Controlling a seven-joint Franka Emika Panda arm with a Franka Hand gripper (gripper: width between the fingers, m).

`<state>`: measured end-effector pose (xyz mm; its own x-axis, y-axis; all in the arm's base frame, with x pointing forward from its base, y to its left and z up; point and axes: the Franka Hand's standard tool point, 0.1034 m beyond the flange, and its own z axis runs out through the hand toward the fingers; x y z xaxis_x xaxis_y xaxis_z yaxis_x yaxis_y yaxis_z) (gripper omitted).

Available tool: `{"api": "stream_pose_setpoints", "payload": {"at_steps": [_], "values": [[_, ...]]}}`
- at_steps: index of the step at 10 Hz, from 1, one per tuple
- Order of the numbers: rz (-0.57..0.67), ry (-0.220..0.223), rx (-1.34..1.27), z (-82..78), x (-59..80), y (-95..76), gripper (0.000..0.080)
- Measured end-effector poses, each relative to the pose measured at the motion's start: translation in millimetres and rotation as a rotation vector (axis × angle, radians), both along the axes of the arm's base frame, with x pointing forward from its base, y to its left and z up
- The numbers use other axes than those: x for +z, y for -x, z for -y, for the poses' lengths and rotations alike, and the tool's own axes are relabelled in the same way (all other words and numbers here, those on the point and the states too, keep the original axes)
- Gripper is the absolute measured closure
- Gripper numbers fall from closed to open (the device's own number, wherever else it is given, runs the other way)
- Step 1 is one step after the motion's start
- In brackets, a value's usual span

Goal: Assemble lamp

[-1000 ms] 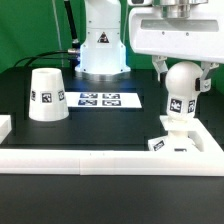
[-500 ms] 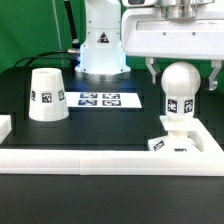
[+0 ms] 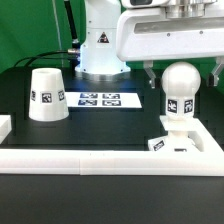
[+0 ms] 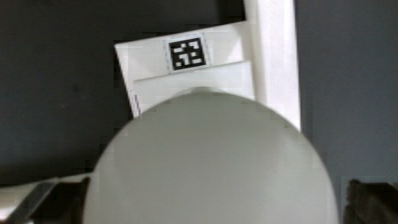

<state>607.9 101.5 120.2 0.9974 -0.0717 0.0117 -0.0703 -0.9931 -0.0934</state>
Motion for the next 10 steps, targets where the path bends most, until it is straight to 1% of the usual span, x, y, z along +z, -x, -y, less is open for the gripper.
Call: {"api": "stream_pose_setpoints", "payload": {"at_steps": [3,10], "values": [[0.022,0.01,0.243,0.4,0.0,0.0,0.0101],[0.059,0.031,0.687,2.8,-0.1,-0.5,0.0101]]}}
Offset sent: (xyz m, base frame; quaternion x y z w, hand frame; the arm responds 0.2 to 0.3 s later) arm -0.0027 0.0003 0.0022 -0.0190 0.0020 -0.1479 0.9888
